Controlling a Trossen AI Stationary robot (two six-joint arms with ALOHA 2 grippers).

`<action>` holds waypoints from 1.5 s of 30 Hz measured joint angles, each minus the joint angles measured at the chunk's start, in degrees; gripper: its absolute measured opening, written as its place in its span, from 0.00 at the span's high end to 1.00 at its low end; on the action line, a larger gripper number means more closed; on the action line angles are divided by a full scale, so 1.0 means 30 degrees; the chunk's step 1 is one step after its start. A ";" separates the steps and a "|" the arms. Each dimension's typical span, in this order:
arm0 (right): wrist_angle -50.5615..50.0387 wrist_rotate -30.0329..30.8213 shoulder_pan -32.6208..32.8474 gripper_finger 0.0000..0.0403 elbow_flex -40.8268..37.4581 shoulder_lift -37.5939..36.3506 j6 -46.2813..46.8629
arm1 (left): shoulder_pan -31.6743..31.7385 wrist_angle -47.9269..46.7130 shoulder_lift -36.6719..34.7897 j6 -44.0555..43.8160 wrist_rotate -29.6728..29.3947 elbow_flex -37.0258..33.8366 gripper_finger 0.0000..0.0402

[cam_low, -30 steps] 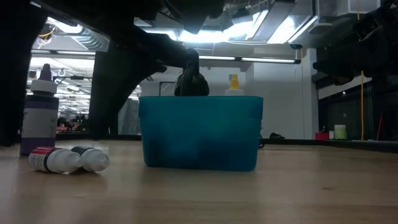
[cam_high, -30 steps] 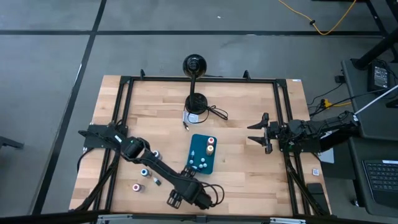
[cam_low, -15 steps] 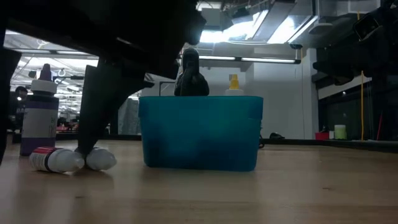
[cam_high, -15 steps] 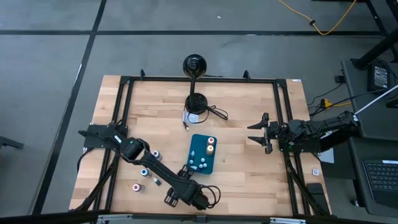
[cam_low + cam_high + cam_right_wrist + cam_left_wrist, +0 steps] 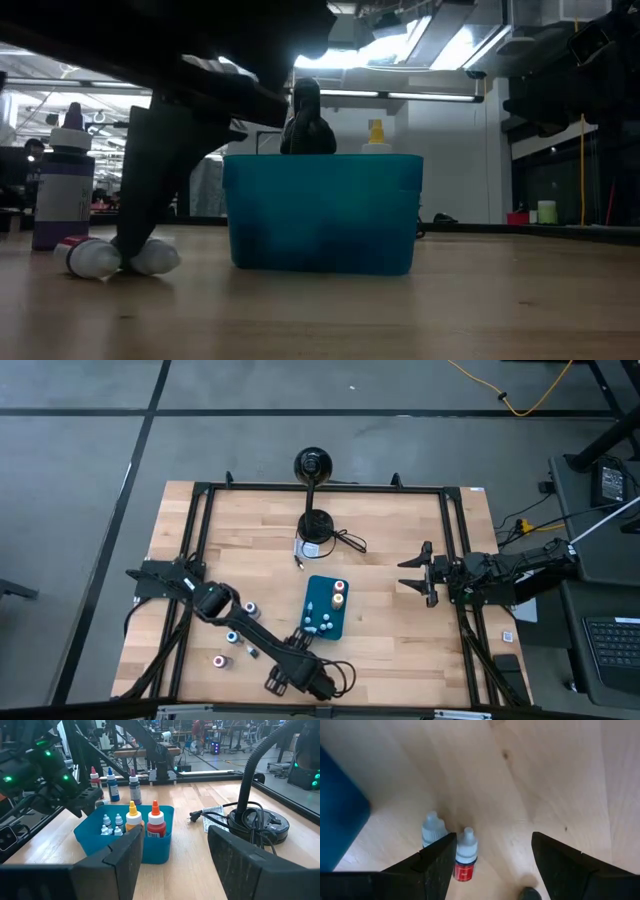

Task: Pick & Place food coloring
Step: Put the red small food coloring bottle into the bin

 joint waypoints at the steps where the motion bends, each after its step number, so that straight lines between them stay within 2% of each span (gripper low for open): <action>1: 0.0000 0.0007 0.0000 0.45 -0.0007 0.0000 0.0000 | -0.0015 0.0000 0.0000 0.0021 -0.0128 0.0000 0.37; 9: 0.0000 0.0007 0.0007 0.45 0.0000 0.0000 -0.0001 | -0.0217 0.0040 -0.0007 0.1104 -0.0280 -0.0229 0.37; 16: 0.0000 0.0007 0.0003 0.45 -0.0006 0.0000 -0.0005 | -0.0608 -0.0095 -0.0058 0.2667 -0.1688 -0.1149 0.37; 24: -0.0007 0.0007 0.0000 0.45 -0.0005 -0.0003 0.0000 | -0.0748 -0.0169 -0.0051 0.4492 -0.1962 -0.1173 0.37; 30: -0.0006 0.0007 0.0000 0.45 -0.0001 0.0000 0.0000 | -0.1062 -0.0284 -0.0029 0.5943 -0.2881 -0.1195 0.38; 37: -0.0001 0.0007 0.0007 0.45 0.0000 0.0000 0.0000 | -0.1064 -0.0532 -0.0015 0.6374 -0.2874 -0.1202 0.49; 45: 0.0000 0.0007 0.0000 0.45 -0.0007 0.0000 0.0000 | -0.1068 -0.1119 -0.0007 0.5862 -0.2889 -0.1202 0.73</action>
